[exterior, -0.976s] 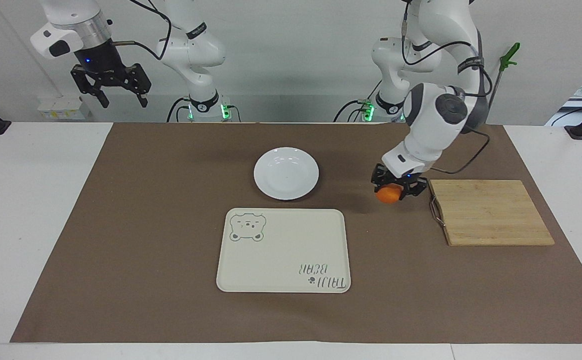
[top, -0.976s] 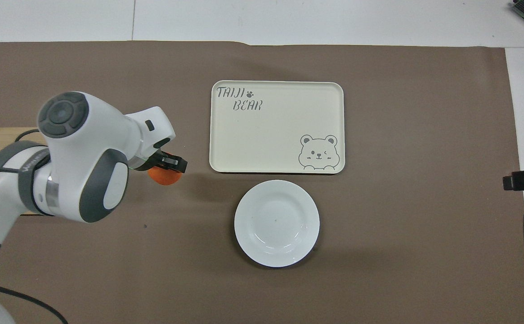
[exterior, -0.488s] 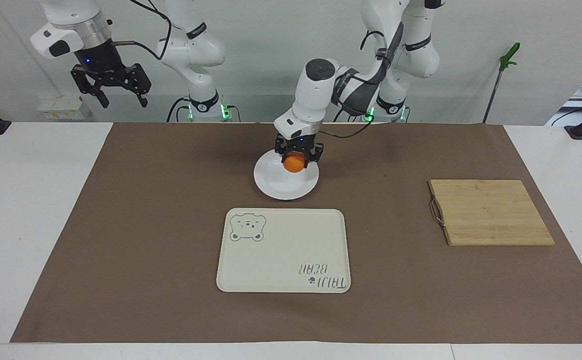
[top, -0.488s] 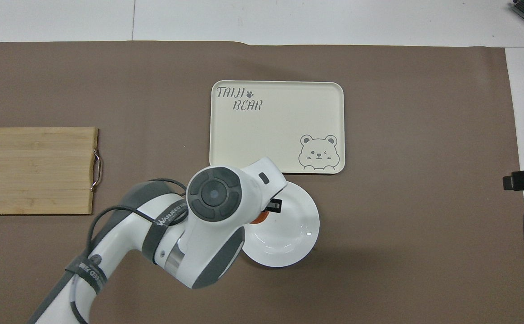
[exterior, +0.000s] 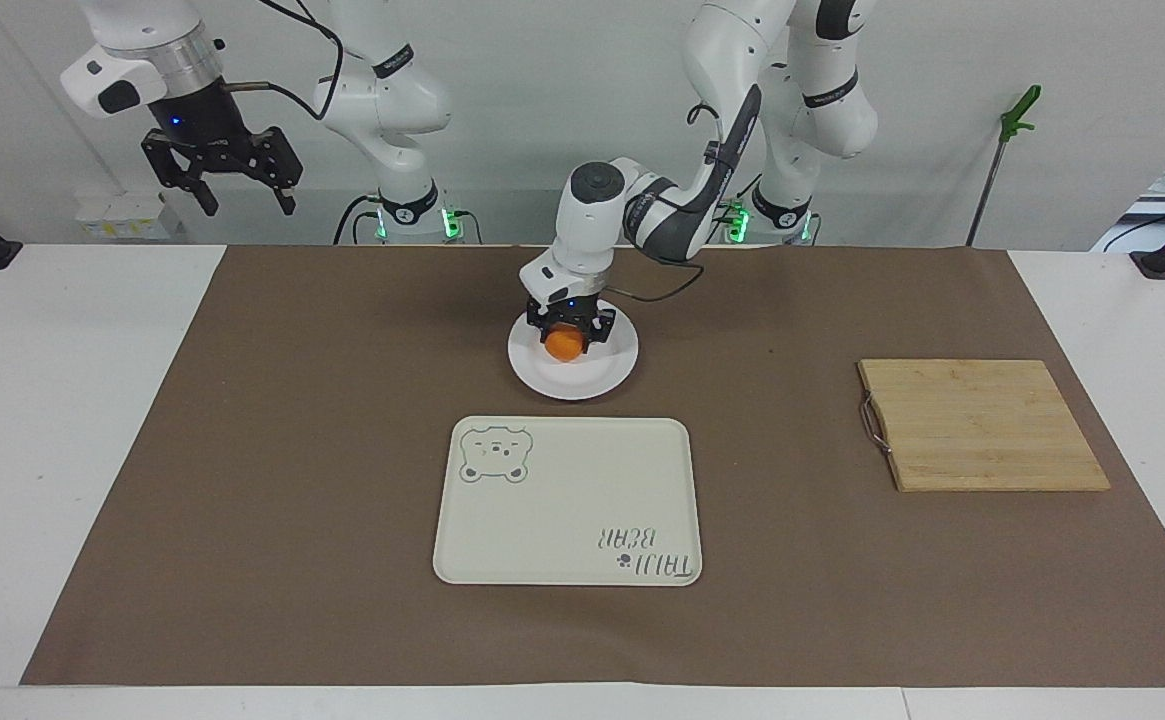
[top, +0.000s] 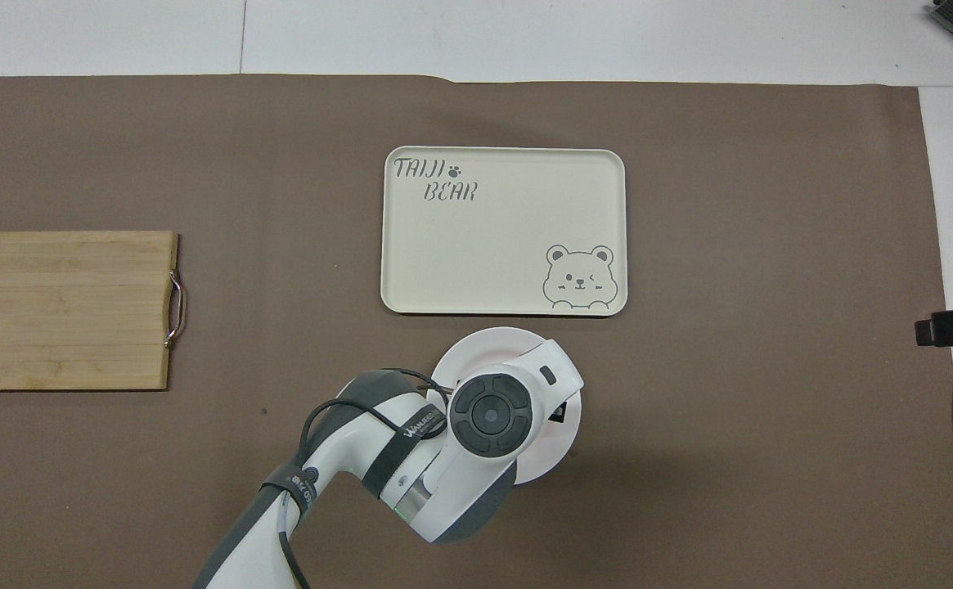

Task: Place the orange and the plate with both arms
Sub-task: 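Release the orange onto the plate and withdraw the left gripper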

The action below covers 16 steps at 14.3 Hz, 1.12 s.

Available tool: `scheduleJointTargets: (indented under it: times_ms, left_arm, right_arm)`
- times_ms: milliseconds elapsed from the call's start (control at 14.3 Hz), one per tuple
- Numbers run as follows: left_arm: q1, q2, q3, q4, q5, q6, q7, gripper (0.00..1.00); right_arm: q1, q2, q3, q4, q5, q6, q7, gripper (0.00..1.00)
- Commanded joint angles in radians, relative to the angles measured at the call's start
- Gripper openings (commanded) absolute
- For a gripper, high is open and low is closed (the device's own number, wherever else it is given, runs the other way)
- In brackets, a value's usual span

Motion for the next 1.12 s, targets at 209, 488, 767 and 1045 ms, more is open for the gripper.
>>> scheduleJointTargets:
  times_ms: [209,488,767,1045]
  left_arm:
    - [0.048,-0.055,0.017,0.000,-0.007,-0.090,0.023,1.00]
    - [0.119,-0.170,0.020,0.016,0.033,-0.176,0.027,1.00]
    - [0.254,-0.249,0.020,0.083,0.137,-0.242,0.084,1.00]
    - [0.439,-0.296,0.022,0.235,0.142,-0.481,0.405,1.00]
  right_arm:
    - [-0.010,-0.016,0.005,0.000,-0.009,-0.009,-0.026,1.00]
    - [0.000,-0.030,0.012,0.005,-0.009,-0.009,-0.033,1.00]
    - [0.023,-0.030,0.012,-0.021,-0.002,-0.009,-0.052,1.00]
    - [0.023,-0.008,0.012,-0.093,0.103,0.061,-0.049,1.00]
